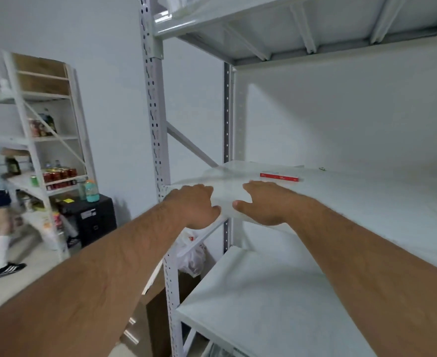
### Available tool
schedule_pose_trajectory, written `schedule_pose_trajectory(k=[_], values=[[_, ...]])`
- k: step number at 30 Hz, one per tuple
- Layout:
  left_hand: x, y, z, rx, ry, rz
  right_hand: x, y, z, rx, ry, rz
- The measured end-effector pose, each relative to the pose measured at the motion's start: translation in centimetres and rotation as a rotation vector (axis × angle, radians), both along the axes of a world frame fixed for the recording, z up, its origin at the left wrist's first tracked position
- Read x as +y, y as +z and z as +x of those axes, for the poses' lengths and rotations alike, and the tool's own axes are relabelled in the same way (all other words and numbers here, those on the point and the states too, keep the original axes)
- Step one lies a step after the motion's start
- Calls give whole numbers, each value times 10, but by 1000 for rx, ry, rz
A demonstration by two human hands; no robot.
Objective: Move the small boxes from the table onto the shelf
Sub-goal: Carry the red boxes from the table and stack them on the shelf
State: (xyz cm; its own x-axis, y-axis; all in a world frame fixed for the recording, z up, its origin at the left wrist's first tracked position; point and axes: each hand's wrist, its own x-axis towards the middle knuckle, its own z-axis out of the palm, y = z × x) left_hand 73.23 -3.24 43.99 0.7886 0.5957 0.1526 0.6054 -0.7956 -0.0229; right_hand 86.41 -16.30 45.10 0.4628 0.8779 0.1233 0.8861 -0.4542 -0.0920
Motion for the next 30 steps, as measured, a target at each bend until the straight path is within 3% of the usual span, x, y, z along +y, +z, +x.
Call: schedule_pose_trajectory(k=[10,17,30], values=[[-25,-28,-150,-38,184,-20,11,-27,-136,4,250,-4],[-50,-82,-265,13,359,-50,18,-77,-238,14,405,-113],[-170,-161,-424,31,776,-165,-27,-157,-380,57,750,-203]])
